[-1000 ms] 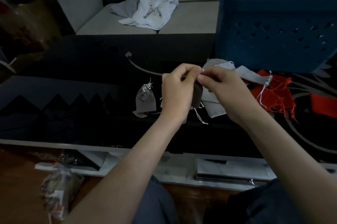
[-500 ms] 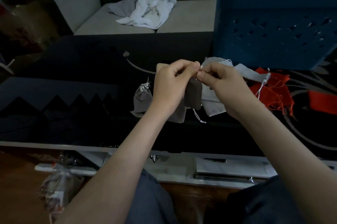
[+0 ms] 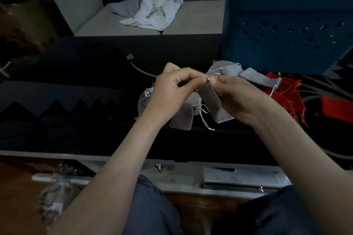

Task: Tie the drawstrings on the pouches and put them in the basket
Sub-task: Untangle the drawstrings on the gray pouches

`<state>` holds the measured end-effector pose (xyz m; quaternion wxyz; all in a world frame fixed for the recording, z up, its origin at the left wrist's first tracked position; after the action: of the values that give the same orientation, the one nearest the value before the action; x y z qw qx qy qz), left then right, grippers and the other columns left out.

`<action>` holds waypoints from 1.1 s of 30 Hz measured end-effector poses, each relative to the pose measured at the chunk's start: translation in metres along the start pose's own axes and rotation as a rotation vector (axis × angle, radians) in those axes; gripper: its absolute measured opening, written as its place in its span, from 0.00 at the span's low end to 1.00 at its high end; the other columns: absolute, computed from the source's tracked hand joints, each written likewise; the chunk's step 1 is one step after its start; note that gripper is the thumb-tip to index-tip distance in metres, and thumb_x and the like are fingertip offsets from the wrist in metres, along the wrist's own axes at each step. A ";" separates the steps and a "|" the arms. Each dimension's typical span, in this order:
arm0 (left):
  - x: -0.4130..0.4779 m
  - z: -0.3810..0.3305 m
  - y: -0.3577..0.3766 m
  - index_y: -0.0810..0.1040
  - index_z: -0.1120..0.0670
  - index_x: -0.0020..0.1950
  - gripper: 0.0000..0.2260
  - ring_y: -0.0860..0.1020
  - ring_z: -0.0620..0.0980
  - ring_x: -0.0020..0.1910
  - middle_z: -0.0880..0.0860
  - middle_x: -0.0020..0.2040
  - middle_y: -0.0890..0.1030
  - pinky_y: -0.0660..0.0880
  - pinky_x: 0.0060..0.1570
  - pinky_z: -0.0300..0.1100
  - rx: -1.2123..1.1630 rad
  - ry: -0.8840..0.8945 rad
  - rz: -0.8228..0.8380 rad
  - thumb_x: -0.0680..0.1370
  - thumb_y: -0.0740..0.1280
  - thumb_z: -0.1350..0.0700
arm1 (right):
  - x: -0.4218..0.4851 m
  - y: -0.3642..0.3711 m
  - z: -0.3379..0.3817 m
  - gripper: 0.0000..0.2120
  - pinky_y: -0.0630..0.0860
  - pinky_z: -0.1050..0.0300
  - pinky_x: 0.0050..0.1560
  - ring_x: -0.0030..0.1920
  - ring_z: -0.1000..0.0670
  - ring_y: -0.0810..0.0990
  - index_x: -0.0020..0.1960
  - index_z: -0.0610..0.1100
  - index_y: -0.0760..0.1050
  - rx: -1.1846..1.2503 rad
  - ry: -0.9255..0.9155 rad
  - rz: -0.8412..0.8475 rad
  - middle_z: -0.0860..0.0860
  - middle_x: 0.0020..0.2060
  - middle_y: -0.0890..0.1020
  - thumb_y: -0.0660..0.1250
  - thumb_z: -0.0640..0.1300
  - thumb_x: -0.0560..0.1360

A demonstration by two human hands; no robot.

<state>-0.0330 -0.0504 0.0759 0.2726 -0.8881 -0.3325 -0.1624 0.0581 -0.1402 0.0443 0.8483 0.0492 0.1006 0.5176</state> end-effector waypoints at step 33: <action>-0.001 0.002 0.017 0.82 0.51 0.49 0.04 0.67 0.41 0.48 0.39 0.36 0.74 0.65 0.44 0.25 0.384 -0.136 0.066 0.77 0.68 0.55 | -0.007 -0.009 0.024 0.04 0.66 0.74 0.41 0.38 0.56 0.75 0.45 0.40 0.79 -0.990 -0.469 -0.377 0.50 0.38 0.80 0.66 0.38 0.75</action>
<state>-0.0219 -0.0602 0.0673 0.4191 -0.8391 -0.3458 -0.0267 0.0686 -0.1500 0.0666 0.8474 -0.2587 -0.3372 0.3183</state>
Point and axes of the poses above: each hand's wrist, its own x-axis towards the middle knuckle, its own y-axis out of the palm, z = x × y, the point moved 7 cm from there along x, towards the middle knuckle
